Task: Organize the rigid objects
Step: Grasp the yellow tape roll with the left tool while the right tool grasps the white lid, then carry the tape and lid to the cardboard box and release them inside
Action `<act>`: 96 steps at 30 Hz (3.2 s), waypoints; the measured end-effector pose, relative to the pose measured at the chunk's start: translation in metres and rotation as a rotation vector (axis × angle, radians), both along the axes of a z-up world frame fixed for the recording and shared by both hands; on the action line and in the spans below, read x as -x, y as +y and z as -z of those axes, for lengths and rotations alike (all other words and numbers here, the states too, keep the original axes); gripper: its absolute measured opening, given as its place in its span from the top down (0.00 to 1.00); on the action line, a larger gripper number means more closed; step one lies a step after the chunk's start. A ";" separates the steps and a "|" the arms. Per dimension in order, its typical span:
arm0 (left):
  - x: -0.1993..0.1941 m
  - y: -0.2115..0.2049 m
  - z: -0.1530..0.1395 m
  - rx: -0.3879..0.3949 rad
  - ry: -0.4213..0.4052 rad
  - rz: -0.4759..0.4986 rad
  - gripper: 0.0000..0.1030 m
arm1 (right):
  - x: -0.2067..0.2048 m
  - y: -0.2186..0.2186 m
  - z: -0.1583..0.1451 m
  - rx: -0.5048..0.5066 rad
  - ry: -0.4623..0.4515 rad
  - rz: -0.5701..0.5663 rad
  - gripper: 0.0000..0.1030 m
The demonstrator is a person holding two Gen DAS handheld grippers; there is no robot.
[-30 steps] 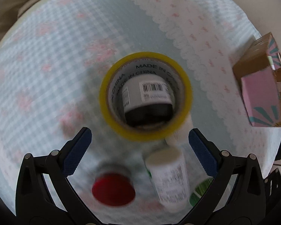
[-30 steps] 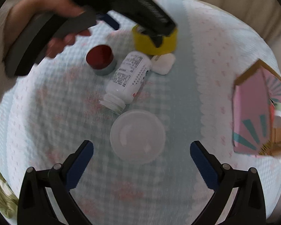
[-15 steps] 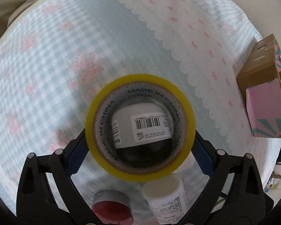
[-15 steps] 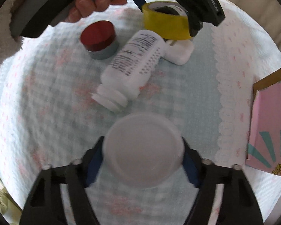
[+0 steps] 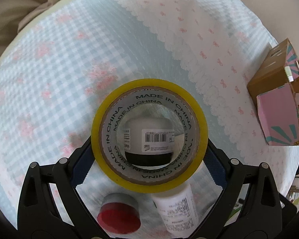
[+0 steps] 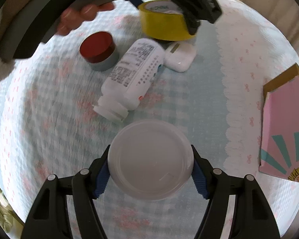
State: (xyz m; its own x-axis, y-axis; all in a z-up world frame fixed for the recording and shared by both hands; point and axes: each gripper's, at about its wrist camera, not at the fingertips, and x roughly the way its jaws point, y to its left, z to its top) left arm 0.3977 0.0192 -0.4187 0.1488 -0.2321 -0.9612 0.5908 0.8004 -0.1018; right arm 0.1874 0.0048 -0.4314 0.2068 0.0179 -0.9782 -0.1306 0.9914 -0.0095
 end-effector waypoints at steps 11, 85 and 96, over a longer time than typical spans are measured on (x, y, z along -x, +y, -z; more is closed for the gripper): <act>0.044 0.033 -0.094 0.054 -0.122 -0.057 0.06 | 0.010 -0.019 -0.065 -0.004 -0.117 0.048 0.36; 0.176 -0.321 -0.034 -0.092 0.041 -0.175 0.06 | -0.012 -0.464 -0.092 -0.091 0.008 0.015 0.36; 0.192 -0.310 -0.047 -0.158 -0.016 -0.141 0.00 | -0.011 -0.463 -0.100 -0.116 -0.070 -0.005 0.00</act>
State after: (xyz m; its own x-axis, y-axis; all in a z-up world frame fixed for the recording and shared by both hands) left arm 0.2056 -0.2911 -0.3718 0.1846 -0.0547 -0.9813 0.4720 0.8807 0.0397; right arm 0.1983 -0.4586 -0.3313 0.2737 0.1315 -0.9528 -0.1386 0.9857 0.0963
